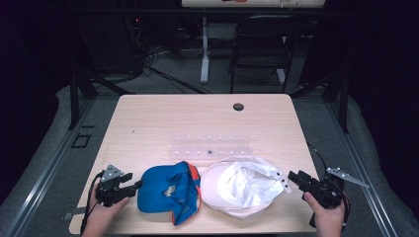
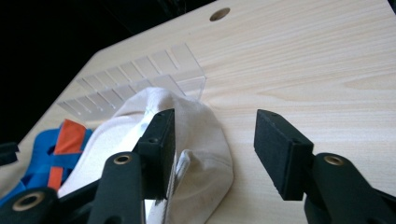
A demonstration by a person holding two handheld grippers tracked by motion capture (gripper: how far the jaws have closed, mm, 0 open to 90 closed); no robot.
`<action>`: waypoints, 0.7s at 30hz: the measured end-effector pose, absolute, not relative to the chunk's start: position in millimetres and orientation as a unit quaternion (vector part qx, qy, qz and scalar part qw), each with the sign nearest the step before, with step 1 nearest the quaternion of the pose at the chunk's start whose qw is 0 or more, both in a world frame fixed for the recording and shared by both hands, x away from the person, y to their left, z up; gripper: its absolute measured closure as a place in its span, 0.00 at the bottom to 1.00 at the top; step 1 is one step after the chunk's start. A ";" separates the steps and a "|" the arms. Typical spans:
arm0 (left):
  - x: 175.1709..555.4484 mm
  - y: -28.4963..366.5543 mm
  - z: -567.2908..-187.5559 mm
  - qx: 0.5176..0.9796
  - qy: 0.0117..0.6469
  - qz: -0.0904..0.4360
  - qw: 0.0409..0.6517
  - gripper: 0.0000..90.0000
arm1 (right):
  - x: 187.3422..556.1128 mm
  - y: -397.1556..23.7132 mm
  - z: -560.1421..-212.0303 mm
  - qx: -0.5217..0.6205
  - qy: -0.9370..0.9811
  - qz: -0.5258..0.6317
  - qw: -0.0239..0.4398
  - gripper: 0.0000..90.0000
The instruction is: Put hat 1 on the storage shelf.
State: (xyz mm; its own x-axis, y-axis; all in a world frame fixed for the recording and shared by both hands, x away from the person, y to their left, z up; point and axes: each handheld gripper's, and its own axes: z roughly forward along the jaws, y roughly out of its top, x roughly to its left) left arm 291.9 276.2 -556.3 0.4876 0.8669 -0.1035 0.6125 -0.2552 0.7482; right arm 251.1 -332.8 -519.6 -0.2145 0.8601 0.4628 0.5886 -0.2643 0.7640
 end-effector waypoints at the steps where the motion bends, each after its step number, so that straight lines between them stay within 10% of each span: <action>1: 292.2 277.5 -555.9 0.771 0.480 0.170 0.383 0.52 | 251.5 -330.4 -518.2 0.612 0.592 0.507 0.135 0.54; 21: 294.1 286.1 -554.6 0.755 0.494 0.177 0.394 0.53 | 274.4 -311.1 -468.9 0.622 0.679 0.368 0.129 0.57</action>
State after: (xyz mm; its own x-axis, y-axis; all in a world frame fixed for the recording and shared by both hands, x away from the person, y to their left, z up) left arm 294.1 286.1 -554.6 0.4499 0.8847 -0.1220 0.6054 -0.2017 0.7699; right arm 274.4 -311.1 -468.9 -0.1934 0.9398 0.2818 0.7494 -0.0439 0.6607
